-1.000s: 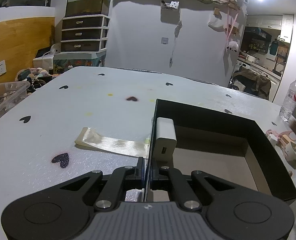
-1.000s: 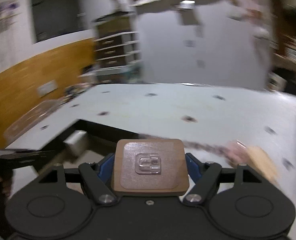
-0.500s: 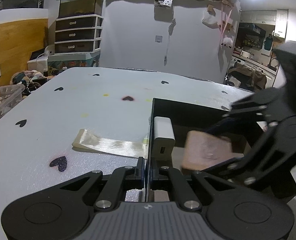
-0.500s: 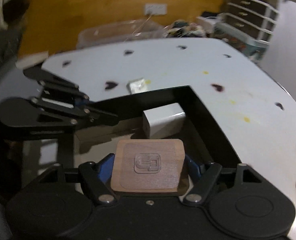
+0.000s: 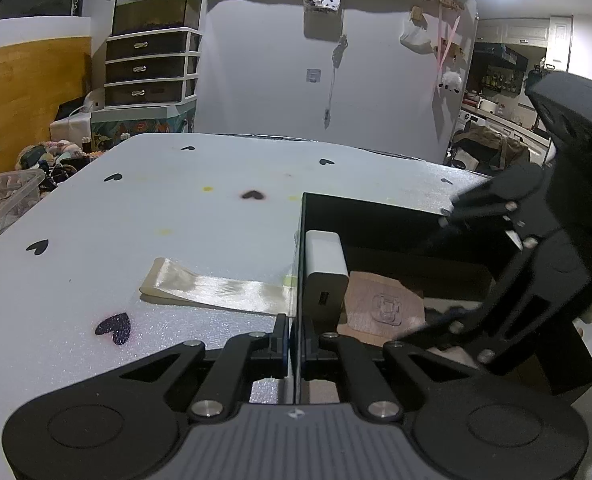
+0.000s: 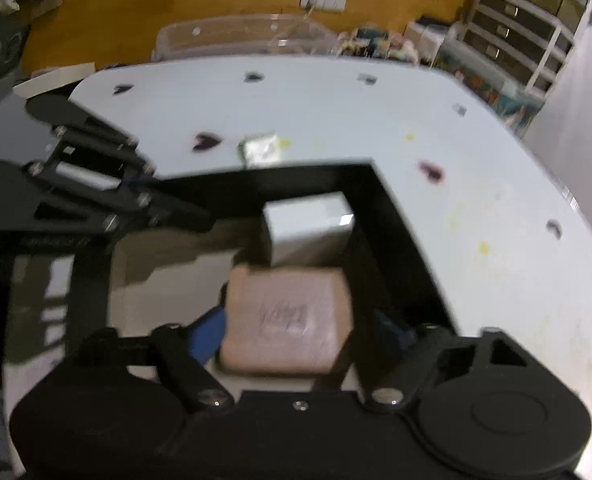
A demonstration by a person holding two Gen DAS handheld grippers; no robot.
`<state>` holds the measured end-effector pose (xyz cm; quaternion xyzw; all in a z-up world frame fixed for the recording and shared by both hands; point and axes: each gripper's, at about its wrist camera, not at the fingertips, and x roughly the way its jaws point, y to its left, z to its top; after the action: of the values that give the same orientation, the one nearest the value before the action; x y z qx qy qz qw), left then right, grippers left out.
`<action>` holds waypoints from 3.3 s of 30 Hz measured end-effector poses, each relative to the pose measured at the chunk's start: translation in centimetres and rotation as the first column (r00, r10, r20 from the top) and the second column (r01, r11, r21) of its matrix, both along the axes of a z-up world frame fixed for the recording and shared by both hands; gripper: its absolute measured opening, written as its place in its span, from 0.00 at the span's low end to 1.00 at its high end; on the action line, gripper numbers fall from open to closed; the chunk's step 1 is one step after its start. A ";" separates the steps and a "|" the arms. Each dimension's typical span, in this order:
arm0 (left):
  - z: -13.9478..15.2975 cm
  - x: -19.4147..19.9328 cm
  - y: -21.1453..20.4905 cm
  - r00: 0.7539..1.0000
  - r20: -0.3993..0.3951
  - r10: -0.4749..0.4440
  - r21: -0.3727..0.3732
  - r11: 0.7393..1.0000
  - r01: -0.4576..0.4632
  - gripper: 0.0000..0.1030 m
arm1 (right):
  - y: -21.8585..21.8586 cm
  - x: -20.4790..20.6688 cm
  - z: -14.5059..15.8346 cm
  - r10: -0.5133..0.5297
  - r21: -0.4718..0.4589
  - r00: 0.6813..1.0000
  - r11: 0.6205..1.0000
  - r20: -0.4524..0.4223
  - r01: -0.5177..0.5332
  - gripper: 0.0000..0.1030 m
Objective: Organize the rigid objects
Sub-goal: 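Lower the wooden coaster into the box beside the charger, open right gripper, then grasp the nail-polish box with brown stick using the right gripper, then lower the nail-polish box into the black box beside the coaster, release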
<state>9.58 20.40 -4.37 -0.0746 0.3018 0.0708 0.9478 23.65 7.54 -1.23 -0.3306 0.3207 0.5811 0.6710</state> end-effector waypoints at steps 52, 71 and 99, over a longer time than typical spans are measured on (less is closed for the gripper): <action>0.1 0.2 -0.5 0.999 -0.018 0.041 0.013 0.999 -0.040 0.03 | -10.7 -5.4 4.5 -0.483 0.348 0.862 0.790 -0.152 0.504 1.00; 0.1 0.2 -0.7 0.998 -0.023 0.052 0.021 0.998 -0.052 0.03 | -20.6 -6.0 -1.0 -0.752 0.322 0.645 0.581 -0.138 0.747 1.00; 0.0 0.3 -0.7 0.998 -0.025 0.052 0.020 0.998 -0.052 0.03 | -19.7 -5.0 -3.6 -0.753 0.181 0.642 0.618 -0.143 0.765 0.83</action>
<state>9.84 19.71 -4.33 -0.0724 0.3110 0.0991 0.9425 18.67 -12.18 -4.83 -0.0705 0.3799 0.2839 0.8776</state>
